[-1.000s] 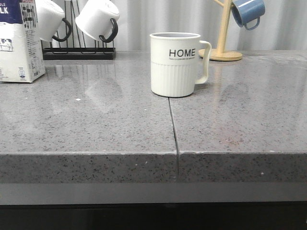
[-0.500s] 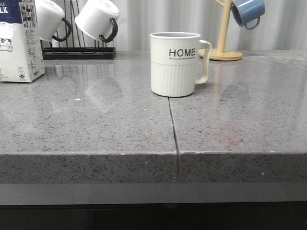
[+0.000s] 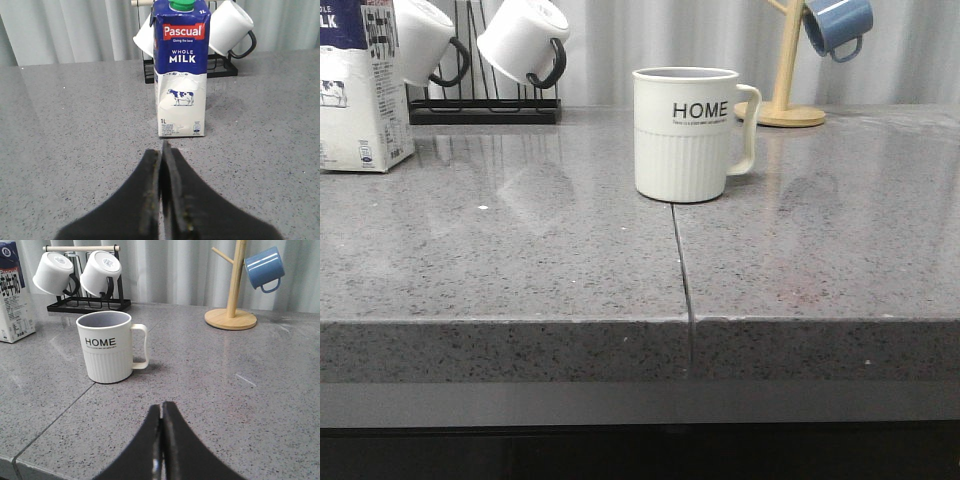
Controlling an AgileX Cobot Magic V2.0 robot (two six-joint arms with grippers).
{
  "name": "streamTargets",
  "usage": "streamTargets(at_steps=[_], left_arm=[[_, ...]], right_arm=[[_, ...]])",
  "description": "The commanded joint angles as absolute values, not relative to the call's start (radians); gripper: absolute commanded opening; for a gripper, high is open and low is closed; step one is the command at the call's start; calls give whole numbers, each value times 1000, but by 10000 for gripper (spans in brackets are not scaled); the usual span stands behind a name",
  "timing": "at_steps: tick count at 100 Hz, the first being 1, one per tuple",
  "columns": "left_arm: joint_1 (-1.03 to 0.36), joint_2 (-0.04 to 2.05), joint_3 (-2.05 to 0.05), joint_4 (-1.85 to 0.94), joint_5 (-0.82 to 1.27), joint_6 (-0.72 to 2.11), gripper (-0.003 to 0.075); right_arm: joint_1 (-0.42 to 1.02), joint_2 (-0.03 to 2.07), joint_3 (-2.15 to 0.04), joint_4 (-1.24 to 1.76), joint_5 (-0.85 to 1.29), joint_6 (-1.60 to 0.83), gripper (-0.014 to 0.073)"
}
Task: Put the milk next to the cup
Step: 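Reach the left gripper to the milk carton and grasp it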
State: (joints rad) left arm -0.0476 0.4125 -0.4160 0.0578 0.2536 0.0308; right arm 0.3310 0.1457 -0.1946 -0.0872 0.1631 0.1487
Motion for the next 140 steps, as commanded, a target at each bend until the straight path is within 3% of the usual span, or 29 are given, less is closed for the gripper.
streamTargets(at_steps=[1,11,23,33,78,140], left_arm=[[-45,523,-473,60,109,25,59],[-45,615,-475,60,-34,25,246],[-45,729,-515,58,-103,23,564],[-45,831,-567,53,-145,23,681],[-102,1204,-773,11,-290,21,680],[-131,1488,-971,-35,-350,-14,680]], right_arm=[[332,153,-220,-87,94,150,-67],[332,153,-220,-87,94,150,-67],[332,153,-220,-87,94,150,-67],[332,153,-220,-87,94,150,-67],[332,153,-220,-87,94,150,-67],[332,153,-220,-87,94,150,-67]])
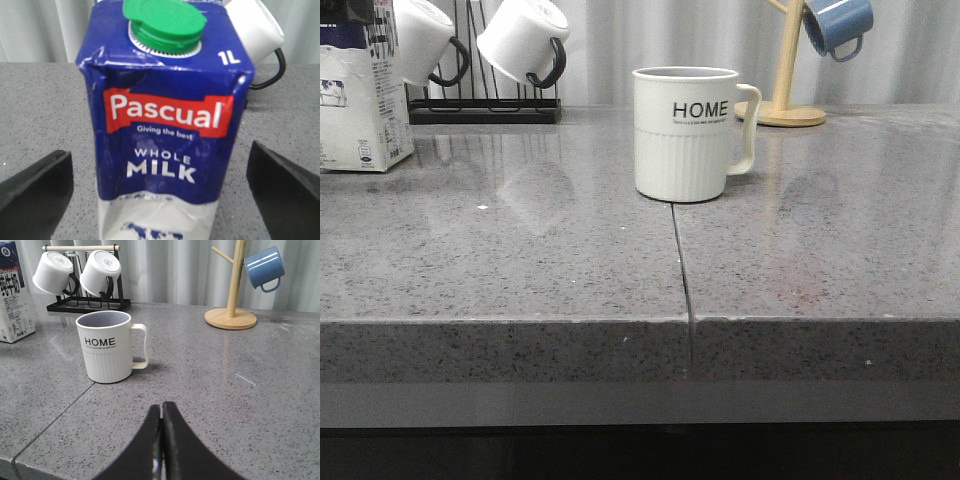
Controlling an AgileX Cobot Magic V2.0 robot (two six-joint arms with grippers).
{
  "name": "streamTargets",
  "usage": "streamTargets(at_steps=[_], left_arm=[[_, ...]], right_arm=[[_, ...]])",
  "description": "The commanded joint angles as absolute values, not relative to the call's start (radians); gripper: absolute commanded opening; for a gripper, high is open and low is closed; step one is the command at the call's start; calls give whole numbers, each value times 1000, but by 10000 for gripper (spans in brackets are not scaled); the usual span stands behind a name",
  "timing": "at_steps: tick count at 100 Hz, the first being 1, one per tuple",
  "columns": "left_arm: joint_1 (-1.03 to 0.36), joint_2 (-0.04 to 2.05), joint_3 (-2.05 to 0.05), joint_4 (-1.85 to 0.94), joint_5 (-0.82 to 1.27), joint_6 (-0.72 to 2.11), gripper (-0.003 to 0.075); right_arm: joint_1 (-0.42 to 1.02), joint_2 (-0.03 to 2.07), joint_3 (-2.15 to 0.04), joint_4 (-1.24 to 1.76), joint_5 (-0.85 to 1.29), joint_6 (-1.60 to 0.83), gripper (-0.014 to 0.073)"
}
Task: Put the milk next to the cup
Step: 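Reach the left gripper to the milk carton and grasp it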
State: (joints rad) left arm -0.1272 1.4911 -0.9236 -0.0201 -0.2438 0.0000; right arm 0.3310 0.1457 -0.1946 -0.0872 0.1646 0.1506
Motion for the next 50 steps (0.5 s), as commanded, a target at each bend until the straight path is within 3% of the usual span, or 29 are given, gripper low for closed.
streamTargets(at_steps=[1,19,41,50], left_arm=[[-131,1493,-976,-35,-353,-14,680],[-131,1550,-1000,-35,-411,-14,640],[-131,1553,-1000,-35,-416,-14,314],[-135,1544,-1000,-35,-414,-14,277]], right_arm=[[332,153,-220,-87,94,150,-67],[332,153,-220,-87,94,150,-67],[332,153,-220,-87,94,150,-67],[332,153,-220,-87,94,150,-67]])
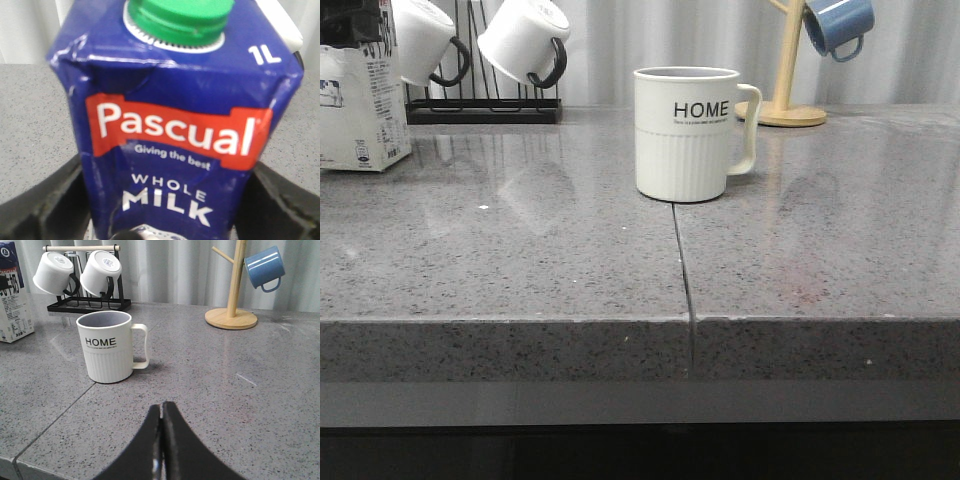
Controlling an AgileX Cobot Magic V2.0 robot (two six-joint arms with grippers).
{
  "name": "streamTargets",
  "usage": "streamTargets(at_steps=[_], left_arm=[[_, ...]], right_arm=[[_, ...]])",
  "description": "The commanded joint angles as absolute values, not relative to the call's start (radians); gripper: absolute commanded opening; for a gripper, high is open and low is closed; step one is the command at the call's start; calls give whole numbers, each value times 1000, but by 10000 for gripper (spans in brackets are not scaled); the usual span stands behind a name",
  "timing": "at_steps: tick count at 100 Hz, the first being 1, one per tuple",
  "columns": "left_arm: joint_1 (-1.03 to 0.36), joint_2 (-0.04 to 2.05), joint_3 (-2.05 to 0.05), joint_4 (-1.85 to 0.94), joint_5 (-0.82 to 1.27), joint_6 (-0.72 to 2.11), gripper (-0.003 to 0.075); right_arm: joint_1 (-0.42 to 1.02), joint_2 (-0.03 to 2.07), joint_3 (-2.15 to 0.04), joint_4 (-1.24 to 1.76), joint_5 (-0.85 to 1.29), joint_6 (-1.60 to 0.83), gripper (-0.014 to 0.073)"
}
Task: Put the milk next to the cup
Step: 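Reach the left gripper to the milk carton and grasp it, then carry the milk carton beside the HOME mug and lower it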
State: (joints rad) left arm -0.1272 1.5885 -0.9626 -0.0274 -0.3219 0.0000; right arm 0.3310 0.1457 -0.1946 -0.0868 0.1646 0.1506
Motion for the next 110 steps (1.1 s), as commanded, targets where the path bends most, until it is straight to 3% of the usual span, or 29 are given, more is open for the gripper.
streamTargets(at_steps=[1,44,74,110], left_arm=[[-138,1544,-1000,-35,-414,-14,278],[-331,1415,-942,-30,-418,0,278],[-508,1461,-942,-71,-466,0,281],[-591,1551,-949,-125,-554,0,281]], right_arm=[[332,153,-220,-87,94,150,-67],[332,153,-220,-87,92,150,-67],[332,153,-220,-87,91,150,-67],[332,153,-220,-87,91,150,-67]])
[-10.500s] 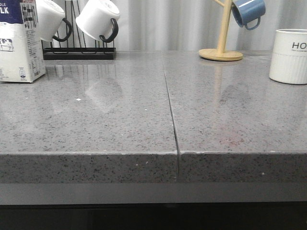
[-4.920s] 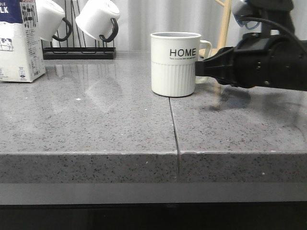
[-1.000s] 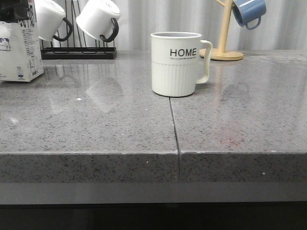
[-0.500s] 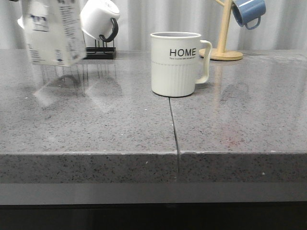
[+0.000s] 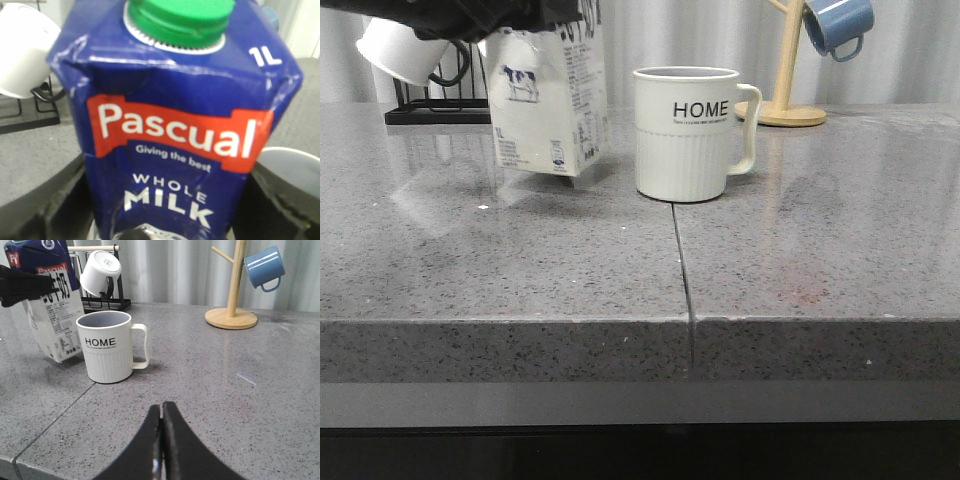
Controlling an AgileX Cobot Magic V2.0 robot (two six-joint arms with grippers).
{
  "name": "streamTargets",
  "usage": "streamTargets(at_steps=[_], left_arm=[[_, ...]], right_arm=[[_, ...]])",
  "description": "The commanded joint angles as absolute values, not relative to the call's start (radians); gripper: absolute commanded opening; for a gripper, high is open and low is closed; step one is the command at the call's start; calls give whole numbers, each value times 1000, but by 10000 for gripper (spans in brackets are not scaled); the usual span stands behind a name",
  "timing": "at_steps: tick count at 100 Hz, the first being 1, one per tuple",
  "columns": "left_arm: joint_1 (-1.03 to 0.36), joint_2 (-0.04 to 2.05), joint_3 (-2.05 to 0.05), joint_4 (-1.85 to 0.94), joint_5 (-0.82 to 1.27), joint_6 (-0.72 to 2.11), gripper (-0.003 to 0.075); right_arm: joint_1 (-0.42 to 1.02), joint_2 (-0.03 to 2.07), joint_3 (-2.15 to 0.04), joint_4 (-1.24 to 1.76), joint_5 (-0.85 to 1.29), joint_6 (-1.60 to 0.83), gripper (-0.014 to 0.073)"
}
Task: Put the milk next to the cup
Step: 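Carry the milk carton beside the HOME mug and lower it, then release the carton and withdraw the left gripper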
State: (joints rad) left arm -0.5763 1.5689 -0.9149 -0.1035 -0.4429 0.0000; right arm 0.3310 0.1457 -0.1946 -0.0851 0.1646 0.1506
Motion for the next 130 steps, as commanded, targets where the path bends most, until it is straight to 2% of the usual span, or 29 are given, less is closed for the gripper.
streamTargets(at_steps=[1,23,34,41,54,60,78,114,124,130], left_arm=[[-591,1554,-949,-125,-554,-6,281],[-591,1569,-949,-125,-546,-5,281],[-591,1569,-949,-123,-546,0,308],[-591,1569,-949,-123,-546,0,397],[-591,1569,-949,-123,-542,-5,659],[-591,1569,-949,-123,-541,-5,705],[-591,1534,-947,-123,-488,0,657],[-591,1311,-793,-111,-422,58,638],[-580,1228,-777,-111,-315,102,545],[-560,1186,-777,-111,-249,105,429]], right_arm=[[332,153,-220,-87,91,150,-67],[332,153,-220,-87,91,150,-67],[332,153,-220,-87,91,150,-67],[332,153,-220,-87,91,150,-67],[332,153,-220,-87,91,150,-67],[332,153,-220,-87,91,150,-67],[332,153,-220,-87,91,150,-67],[332,153,-220,-87,91,150,-67],[332,153,-220,-87,91,150,-67],[332,153,-220,-87,91,150,-67]])
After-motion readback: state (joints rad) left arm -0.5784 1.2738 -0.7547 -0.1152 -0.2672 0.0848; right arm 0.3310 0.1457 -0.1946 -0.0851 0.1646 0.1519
